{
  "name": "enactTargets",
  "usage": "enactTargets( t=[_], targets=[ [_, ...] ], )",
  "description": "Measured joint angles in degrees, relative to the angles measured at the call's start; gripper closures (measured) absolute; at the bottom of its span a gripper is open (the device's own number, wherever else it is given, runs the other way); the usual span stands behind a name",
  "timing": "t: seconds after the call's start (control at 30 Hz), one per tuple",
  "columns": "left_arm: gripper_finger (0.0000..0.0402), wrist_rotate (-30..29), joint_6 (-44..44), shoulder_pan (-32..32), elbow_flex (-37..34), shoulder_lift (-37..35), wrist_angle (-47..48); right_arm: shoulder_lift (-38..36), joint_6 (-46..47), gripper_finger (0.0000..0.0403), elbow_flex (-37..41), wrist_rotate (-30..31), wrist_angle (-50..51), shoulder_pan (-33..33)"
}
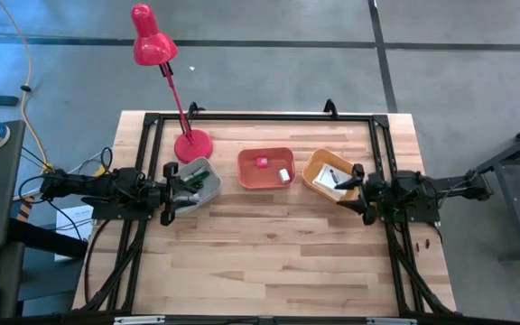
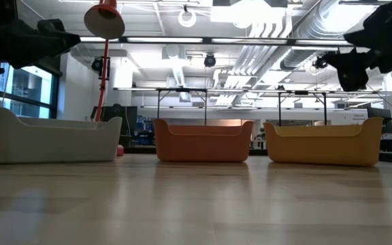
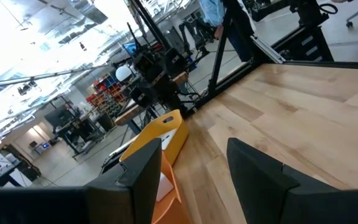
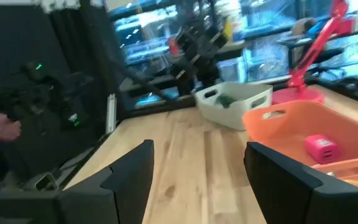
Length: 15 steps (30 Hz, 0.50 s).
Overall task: Pick and place items into bin
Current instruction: Return to Home Position
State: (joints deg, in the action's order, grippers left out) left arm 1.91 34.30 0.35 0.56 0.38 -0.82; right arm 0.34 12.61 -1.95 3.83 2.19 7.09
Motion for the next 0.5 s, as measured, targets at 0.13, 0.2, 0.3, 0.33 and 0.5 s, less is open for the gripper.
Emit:
enactTargets(
  t=[0.13, 0.2, 0.3, 0.33, 0.5],
  targets=[
    [0.0229, 0.0, 0.1, 0.0, 0.0, 0.0, 0.0, 0.6, -0.5, 0.0163, 1.5, -1.0, -3.6, 0.0],
    [0.0229, 0.0, 0.1, 0.0, 0.0, 0.0, 0.0, 0.7, -0.7, 0.0163, 1.5, -0.6, -3.6, -0.1],
    [0.0229, 0.0, 0.1, 0.0, 0.0, 0.0, 0.0, 0.7, -0.9, 0.0164, 1.5, -0.7, -3.6, -0.4],
    [0.0229, 0.0, 0.1, 0.0, 0.0, 0.0, 0.0, 0.7, -0.9, 0.0165, 1.5, -0.7, -3.6, -0.3],
    [0.0229, 0.0, 0.1, 0.0, 0.0, 0.0, 0.0, 0.7, -0.8, 0.0165, 1.5, -0.7, -3.6, -0.3]
  ],
)
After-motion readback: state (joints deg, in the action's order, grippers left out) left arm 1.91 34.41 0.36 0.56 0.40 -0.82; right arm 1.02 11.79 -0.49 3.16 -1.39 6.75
